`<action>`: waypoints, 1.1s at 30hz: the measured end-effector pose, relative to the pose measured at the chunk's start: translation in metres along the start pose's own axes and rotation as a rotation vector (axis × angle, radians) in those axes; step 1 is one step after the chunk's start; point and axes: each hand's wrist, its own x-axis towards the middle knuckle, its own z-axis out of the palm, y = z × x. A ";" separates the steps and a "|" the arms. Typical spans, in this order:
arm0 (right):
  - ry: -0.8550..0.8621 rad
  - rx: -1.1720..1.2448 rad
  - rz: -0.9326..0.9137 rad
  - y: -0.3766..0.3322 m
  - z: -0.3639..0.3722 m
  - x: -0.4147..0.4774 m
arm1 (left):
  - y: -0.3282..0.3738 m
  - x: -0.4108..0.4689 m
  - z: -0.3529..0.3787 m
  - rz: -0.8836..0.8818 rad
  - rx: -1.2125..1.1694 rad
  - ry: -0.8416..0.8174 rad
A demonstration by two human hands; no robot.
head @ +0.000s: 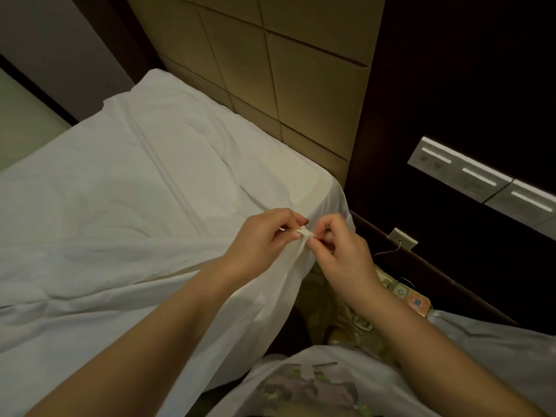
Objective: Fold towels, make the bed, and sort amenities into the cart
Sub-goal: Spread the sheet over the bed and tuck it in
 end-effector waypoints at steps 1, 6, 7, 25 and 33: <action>-0.017 0.001 0.004 0.001 -0.002 0.004 | 0.001 0.003 0.001 -0.024 -0.010 -0.010; -0.093 -0.010 0.006 0.004 -0.010 0.020 | 0.002 0.012 0.005 -0.086 -0.031 -0.003; -0.090 -0.012 0.007 0.005 -0.010 0.021 | 0.002 0.013 0.005 -0.083 -0.023 0.010; 0.057 0.642 0.342 -0.013 0.025 0.013 | -0.022 0.004 -0.014 -0.015 -0.219 0.098; 0.186 0.565 0.310 -0.033 0.052 0.003 | -0.030 -0.008 -0.035 -0.068 -0.292 0.054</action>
